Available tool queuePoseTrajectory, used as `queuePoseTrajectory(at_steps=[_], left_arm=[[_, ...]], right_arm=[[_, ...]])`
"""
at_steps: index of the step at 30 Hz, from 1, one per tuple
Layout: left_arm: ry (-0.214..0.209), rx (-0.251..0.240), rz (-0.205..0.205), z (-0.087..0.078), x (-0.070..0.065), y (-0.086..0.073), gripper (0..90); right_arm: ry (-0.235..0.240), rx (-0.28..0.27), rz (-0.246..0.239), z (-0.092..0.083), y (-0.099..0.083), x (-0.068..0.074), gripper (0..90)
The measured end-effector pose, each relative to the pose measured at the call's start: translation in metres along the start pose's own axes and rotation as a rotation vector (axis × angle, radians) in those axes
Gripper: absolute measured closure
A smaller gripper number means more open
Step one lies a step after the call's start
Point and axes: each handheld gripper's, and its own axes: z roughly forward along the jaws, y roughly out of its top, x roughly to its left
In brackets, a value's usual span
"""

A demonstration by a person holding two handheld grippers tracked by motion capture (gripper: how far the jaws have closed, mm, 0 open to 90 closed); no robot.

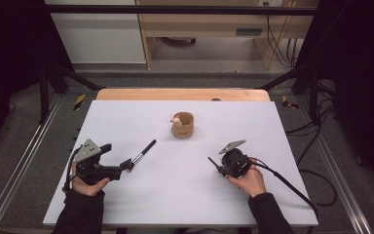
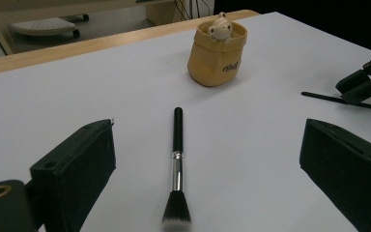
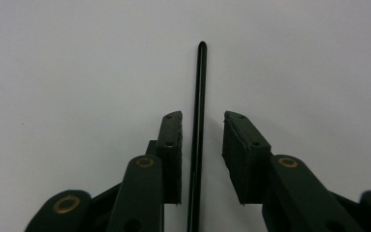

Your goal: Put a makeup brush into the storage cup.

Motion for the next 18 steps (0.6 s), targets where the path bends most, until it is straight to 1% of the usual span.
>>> queuePoseTrajectory(at_steps=[2, 4, 10, 18], left_arm=[[0.001, -0.001, 0.0, 0.0, 0.0, 0.0, 4.8], [-0.001, 0.0, 0.0, 0.0, -0.0001, 0.0, 4.8], [-0.003, 0.002, 0.002, 0.0005, -0.0003, -0.0001, 5.0], [-0.004, 0.001, 0.001, 0.0004, -0.0004, -0.0001, 5.0]], right_arm=[[0.006, 0.008, 0.0, 0.001, -0.0001, 0.0003, 72.2], [0.005, 0.009, 0.006, 0.0014, -0.0001, 0.0008, 72.6], [0.006, 0.034, -0.012, 0.0036, -0.0007, 0.0008, 77.1], [0.021, 0.037, -0.003, 0.0038, -0.0007, 0.0007, 81.5]])
